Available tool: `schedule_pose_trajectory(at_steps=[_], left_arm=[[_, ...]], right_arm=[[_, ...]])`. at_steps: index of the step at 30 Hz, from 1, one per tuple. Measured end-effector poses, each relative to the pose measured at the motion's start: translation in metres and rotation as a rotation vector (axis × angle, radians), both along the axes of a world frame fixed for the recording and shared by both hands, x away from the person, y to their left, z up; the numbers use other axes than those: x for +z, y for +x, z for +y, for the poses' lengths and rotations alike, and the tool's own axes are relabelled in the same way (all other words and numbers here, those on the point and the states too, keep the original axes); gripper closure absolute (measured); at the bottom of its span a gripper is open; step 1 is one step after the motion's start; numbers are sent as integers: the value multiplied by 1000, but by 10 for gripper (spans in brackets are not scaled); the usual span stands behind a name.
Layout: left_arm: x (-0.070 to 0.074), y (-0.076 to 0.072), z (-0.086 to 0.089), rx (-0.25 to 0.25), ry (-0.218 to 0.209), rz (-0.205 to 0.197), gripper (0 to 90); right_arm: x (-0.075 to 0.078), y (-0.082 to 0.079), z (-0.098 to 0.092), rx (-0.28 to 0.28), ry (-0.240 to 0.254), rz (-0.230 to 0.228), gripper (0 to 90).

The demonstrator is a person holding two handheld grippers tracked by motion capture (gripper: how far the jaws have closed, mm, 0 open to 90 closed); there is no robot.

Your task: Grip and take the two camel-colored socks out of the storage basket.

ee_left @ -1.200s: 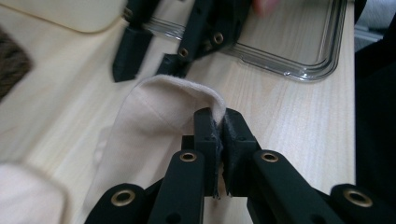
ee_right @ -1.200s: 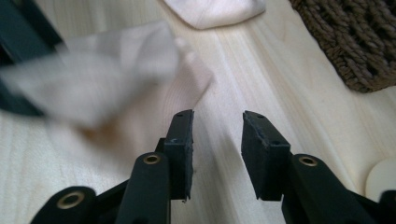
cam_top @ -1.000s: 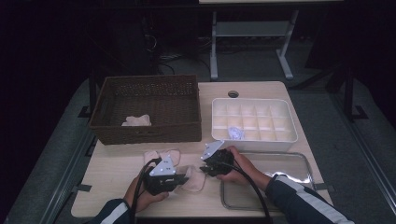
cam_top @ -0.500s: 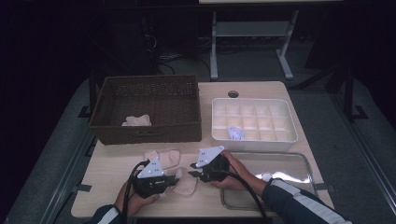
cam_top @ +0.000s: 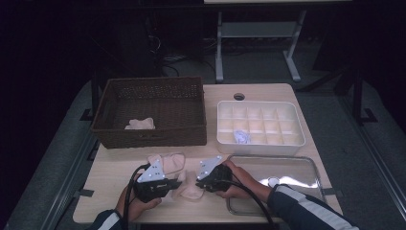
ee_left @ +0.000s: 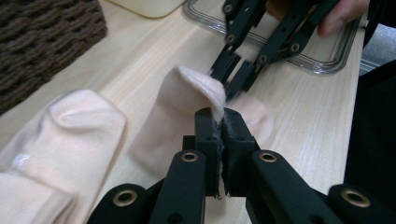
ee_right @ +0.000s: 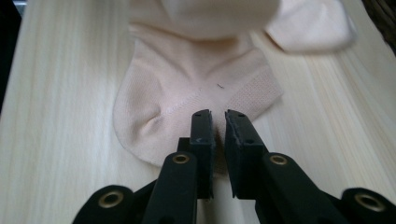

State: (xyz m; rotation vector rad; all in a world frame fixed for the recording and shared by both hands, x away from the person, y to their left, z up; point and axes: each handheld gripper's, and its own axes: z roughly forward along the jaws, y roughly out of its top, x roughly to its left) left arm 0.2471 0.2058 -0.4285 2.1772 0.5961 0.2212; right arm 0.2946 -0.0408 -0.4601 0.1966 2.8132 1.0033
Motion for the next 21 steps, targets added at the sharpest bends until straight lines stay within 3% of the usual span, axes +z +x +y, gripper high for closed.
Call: schedule_pose_trajectory(at_steps=[4, 10, 13, 15, 17, 19, 21], left_arm=[[-2, -1, 9, 32, 24, 15, 866], [-12, -10, 24, 89, 38, 70, 841], [-13, -13, 31, 115, 35, 86, 775], [-12, -14, 34, 128, 33, 75, 759], [-11, -13, 36, 168, 37, 56, 674], [-9, -11, 37, 186, 27, 35, 665], [-6, -9, 34, 170, 11, 8, 668]], right_arm=[[4, 0, -12, -9, -61, -18, 813], [4, 2, -27, -30, -60, -16, 808], [4, 2, -33, -39, -66, -16, 797], [4, 2, -37, -45, -70, -21, 783], [5, 2, -41, -53, -62, -9, 753], [8, 3, -43, -73, -50, -47, 783], [14, 3, -45, -99, 5, -67, 816]])
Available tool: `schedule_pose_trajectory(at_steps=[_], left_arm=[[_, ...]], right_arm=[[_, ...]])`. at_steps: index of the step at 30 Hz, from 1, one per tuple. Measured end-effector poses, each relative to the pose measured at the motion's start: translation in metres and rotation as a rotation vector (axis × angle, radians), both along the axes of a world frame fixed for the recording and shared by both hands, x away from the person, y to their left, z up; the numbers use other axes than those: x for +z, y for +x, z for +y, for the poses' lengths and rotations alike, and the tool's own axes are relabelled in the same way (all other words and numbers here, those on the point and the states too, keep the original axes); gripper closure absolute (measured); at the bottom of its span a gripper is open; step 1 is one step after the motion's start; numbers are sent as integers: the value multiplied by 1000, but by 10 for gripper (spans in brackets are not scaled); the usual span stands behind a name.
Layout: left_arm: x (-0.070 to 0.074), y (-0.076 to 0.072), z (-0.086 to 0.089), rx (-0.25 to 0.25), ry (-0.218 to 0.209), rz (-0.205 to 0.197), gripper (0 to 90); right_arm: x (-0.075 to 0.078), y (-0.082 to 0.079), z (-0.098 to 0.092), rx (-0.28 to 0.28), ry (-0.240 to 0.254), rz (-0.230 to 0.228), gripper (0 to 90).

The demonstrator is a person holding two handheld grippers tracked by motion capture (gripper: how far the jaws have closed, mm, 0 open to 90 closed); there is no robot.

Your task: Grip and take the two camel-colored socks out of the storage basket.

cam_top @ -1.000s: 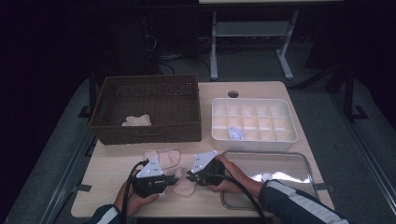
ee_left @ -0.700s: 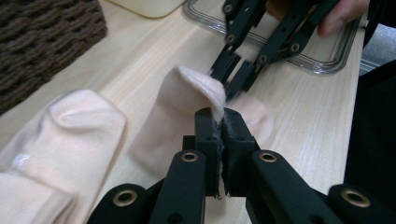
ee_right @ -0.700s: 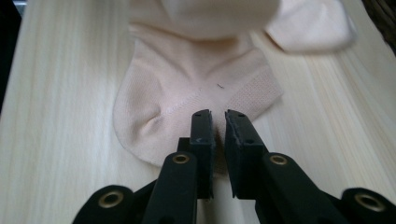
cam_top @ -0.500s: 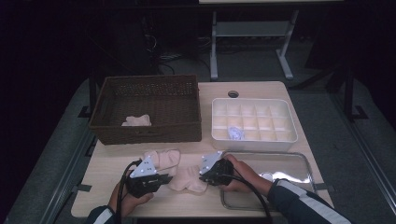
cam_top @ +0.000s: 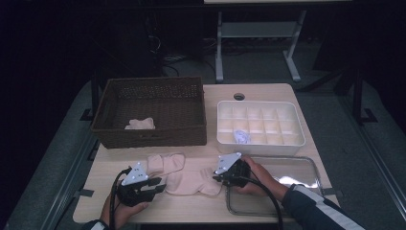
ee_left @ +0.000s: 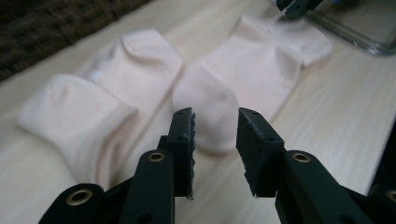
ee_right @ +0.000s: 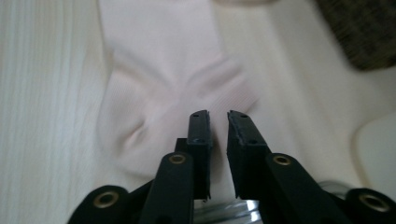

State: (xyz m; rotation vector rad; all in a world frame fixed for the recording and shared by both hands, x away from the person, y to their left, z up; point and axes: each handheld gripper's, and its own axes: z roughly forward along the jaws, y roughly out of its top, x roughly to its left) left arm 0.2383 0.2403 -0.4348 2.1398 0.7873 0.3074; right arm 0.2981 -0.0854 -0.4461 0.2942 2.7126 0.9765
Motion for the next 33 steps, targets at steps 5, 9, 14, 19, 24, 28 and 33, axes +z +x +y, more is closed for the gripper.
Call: schedule_pose_trajectory(at_steps=[5, 9, 14, 19, 24, 28, 33], left_arm=[[-1, 11, -24, -105, 51, -22, 736], [-14, 26, -41, -159, 132, 15, 784], [-24, 31, -44, -173, 160, 56, 812], [-22, 19, -39, -191, 152, 98, 813], [-14, 9, -31, -187, 139, 65, 742], [0, 14, -10, -55, 110, -3, 577], [4, 29, 18, 118, 99, -39, 430]], right_arm=[[4, -1, 6, -1, 48, -11, 839], [-3, -1, 18, 19, 27, 19, 839], [-13, 1, 20, 60, -28, 43, 814], [-12, -2, 13, 102, -29, 84, 789], [-10, -11, 13, 167, -53, 89, 774], [-7, -12, 14, 164, -32, 79, 708], [0, -4, 14, 83, 44, 31, 686]])
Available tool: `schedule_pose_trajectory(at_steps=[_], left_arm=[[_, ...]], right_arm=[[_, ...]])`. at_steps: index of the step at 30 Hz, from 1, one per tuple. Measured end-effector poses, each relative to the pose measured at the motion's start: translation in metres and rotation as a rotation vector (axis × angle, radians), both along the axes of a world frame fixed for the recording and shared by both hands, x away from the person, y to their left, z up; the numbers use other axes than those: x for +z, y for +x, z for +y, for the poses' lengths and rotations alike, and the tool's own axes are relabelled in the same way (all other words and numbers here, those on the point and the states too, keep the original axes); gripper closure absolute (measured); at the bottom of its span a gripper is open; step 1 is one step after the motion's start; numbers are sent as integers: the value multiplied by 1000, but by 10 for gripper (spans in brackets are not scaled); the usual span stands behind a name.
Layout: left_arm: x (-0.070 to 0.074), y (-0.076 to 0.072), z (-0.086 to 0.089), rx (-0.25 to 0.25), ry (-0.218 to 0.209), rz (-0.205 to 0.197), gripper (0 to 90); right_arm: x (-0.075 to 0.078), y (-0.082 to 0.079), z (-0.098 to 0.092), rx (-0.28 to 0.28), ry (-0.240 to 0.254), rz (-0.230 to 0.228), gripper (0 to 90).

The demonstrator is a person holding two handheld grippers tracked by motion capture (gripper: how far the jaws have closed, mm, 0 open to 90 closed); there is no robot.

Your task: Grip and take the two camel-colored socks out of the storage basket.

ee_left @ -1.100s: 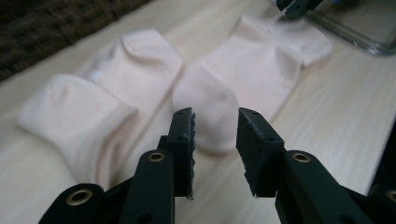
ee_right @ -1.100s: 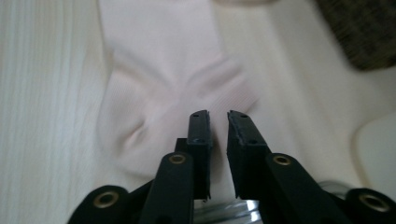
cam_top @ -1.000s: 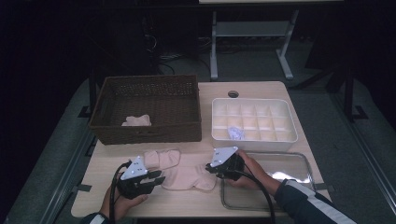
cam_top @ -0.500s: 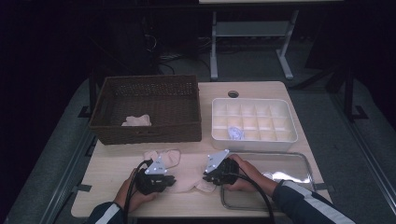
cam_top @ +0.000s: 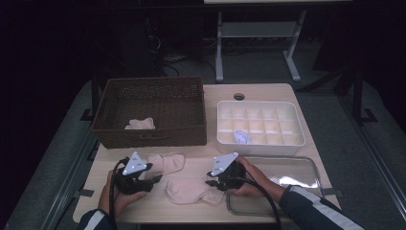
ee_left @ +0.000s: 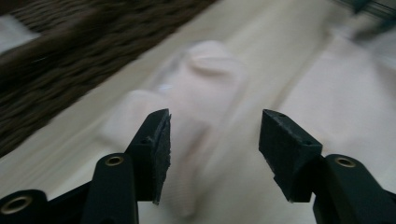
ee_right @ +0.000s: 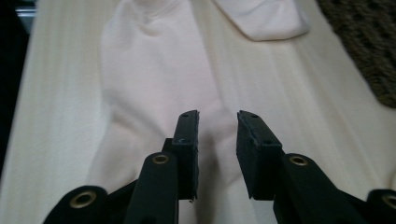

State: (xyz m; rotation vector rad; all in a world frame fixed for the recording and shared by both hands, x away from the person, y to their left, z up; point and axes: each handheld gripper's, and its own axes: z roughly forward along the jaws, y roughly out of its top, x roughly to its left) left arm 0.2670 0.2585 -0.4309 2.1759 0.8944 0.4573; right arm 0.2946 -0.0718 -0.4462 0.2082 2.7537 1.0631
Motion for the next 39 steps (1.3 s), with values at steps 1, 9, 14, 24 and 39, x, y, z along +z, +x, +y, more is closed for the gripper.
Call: schedule_pose_trajectory(at_steps=[1, 9, 14, 24, 39], left_arm=[[-1, 4, 4, 17, -15, 8, 417], [-29, 38, 6, 32, 39, 123, 449], [-29, 43, -2, -49, 30, 121, 728], [-4, 49, -28, -187, -130, 26, 765], [-13, 71, -87, -296, -100, 76, 558]], right_arm=[[-1, 1, 1, -10, 4, 7, 686], [-12, 9, 8, -3, -28, 34, 669], [-15, 12, 10, 22, -28, 49, 664], [-14, 8, 11, 27, -37, 65, 622], [21, 25, -6, -128, 113, -37, 595]])
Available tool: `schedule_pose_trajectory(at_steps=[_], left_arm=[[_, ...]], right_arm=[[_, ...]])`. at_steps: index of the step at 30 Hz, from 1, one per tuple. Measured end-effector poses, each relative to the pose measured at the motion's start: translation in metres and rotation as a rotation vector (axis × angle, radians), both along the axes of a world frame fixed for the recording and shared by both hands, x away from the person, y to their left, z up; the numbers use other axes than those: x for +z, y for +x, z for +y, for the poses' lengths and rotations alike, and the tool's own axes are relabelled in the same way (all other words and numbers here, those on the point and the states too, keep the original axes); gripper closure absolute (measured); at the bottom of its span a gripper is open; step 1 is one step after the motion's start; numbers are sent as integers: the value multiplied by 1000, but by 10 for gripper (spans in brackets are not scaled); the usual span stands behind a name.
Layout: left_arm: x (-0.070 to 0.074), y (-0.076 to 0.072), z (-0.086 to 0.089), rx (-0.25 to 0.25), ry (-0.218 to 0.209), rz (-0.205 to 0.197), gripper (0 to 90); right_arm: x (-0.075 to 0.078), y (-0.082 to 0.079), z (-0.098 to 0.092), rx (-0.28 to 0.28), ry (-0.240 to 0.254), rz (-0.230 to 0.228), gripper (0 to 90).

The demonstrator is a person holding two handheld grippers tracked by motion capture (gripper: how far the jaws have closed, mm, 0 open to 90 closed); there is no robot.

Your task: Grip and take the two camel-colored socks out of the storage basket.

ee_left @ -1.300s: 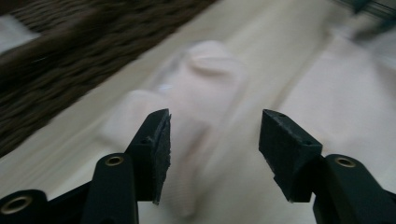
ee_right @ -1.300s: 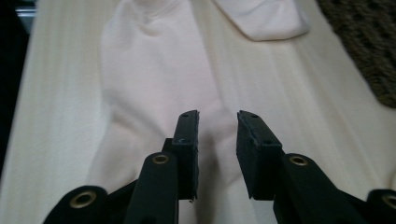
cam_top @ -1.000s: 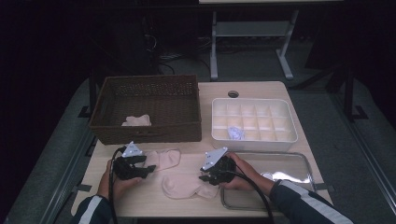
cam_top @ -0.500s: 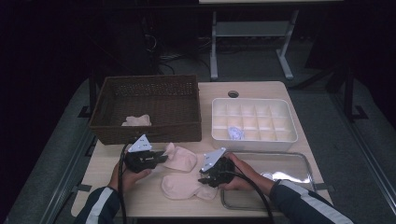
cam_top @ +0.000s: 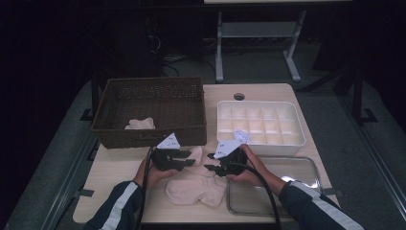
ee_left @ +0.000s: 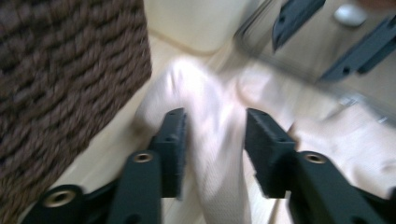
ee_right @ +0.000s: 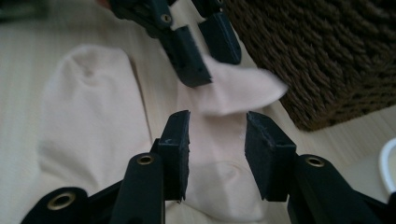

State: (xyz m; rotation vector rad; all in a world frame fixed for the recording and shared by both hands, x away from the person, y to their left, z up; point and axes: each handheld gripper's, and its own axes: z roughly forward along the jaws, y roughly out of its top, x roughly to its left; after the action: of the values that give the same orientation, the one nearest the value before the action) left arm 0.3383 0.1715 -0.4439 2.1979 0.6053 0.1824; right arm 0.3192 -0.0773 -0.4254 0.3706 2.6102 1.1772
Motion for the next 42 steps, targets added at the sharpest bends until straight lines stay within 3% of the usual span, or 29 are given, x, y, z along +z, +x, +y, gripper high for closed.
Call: schedule_pose_trajectory(at_steps=[3, 6, 9, 12, 17, 20, 21, 23, 24, 25, 28, 31, 32, 34, 42], left_arm=[[-3, -2, 6, 38, 27, 17, 381], [-7, -5, 12, 34, 65, 12, 350], [-14, -5, 12, 37, 106, 28, 357], [-17, -4, 10, 43, 127, 28, 406], [-19, -2, 10, 21, 146, 7, 672], [-19, -1, 10, 11, 147, 5, 764], [-18, -1, 10, 11, 148, 7, 781], [-17, -2, 11, 19, 129, -2, 794], [-13, -1, 14, 23, 86, 3, 798], [-13, -1, 14, 23, 86, 3, 799], [3, -2, 20, 42, -49, -13, 805], [12, -3, 20, 40, -104, -36, 806], [12, -3, 20, 40, -104, -36, 806], [19, -5, 18, 31, -151, -44, 805], [24, -4, 21, 29, -171, -43, 795]], right_arm=[[-3, 3, 0, -8, -33, 0, 609], [-5, 6, 2, -22, -66, 5, 658], [-13, 12, 4, -33, -129, 23, 709], [-19, 16, 5, -45, -171, 50, 732], [-22, 16, 4, -39, -196, 70, 734], [-28, 19, 5, -31, -235, 75, 728], [-29, 20, 5, -35, -225, 83, 727], [-29, 20, 6, -38, -224, 86, 726], [-30, 22, 6, -36, -223, 83, 727], [-30, 22, 6, -36, -223, 83, 727], [-31, 23, 8, -45, -206, 105, 724], [-32, 26, 11, -40, -198, 108, 721], [-32, 26, 11, -40, -198, 108, 721], [-33, 27, 19, -31, -169, 134, 711], [-32, 19, 42, 55, -133, 119, 602]])
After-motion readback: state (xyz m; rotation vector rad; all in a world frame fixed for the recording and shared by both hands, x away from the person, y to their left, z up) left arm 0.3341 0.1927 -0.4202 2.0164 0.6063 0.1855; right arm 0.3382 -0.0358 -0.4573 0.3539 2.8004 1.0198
